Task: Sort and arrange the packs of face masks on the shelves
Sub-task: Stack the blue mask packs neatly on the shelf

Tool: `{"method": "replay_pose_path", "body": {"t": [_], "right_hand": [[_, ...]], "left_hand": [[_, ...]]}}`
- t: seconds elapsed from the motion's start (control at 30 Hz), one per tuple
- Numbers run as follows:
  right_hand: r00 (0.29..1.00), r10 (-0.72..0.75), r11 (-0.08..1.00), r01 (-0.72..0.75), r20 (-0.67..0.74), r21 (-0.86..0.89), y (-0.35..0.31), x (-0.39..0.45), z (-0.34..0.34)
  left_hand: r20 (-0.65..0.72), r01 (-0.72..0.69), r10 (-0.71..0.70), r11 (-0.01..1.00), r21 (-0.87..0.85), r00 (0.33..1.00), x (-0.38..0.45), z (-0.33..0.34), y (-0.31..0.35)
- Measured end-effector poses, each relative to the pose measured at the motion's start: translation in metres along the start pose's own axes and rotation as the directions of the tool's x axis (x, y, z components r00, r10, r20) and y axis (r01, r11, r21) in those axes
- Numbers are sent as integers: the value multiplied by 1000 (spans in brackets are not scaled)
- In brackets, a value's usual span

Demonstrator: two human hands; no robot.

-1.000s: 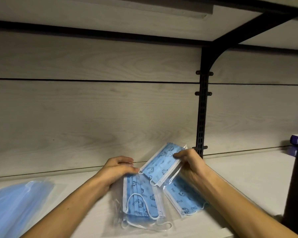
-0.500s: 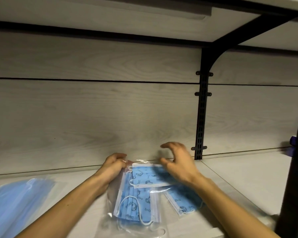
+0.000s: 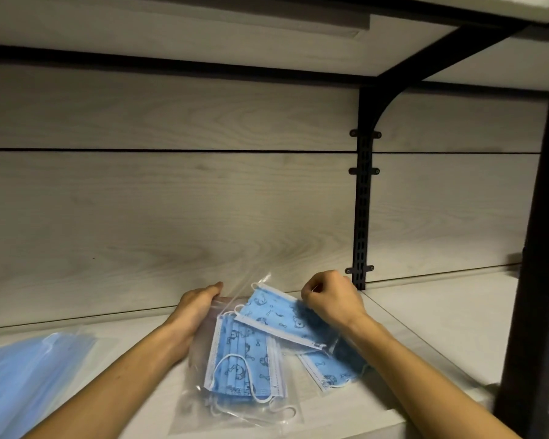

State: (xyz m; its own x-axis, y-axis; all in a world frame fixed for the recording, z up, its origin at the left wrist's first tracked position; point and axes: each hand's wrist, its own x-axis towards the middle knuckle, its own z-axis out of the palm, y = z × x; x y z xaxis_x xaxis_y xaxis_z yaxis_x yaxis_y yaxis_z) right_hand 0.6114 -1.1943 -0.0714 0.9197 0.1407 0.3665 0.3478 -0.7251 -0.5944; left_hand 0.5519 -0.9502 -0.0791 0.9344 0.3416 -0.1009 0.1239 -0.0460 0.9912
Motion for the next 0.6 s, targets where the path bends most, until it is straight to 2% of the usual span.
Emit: {"method": "replay_pose_path", "body": {"t": [0.13, 0.23, 0.3, 0.37, 0.43, 0.5, 0.57, 0.6], "right_hand": [[994, 69, 964, -87, 79, 251, -2, 0, -5], [957, 88, 913, -189, 278, 360, -11, -7, -10], [903, 92, 897, -259, 420, 359, -18, -13, -14], [850, 56, 919, -249, 524, 306, -22, -17, -16], [821, 40, 946, -215, 569, 243, -23, -18, -17], [878, 78, 976, -163, 472, 143, -20, -16, -19], [966, 96, 995, -85, 241, -55, -11, -12, -18], [985, 101, 983, -77, 143, -166, -9, -13, -20]], "left_hand": [[-19, 5, -5, 1000, -2, 1000, -1, -1, 1], [-55, -27, 27, 1000, -2, 998, 2, 0, -2], [-65, -36, 35, 999, -17, 997, 3, -1, -3], [-67, -38, 37, 999, -15, 997, 5, -1, -5], [-53, -36, 38, 999, 27, 998, 6, -1, -7], [-69, -52, 56, 997, 57, 996, 4, 1, -6], [-79, -48, 53, 997, 60, 995, 1, 3, -4], [-75, -47, 52, 997, 62, 996, 1, 3, -3]]}}
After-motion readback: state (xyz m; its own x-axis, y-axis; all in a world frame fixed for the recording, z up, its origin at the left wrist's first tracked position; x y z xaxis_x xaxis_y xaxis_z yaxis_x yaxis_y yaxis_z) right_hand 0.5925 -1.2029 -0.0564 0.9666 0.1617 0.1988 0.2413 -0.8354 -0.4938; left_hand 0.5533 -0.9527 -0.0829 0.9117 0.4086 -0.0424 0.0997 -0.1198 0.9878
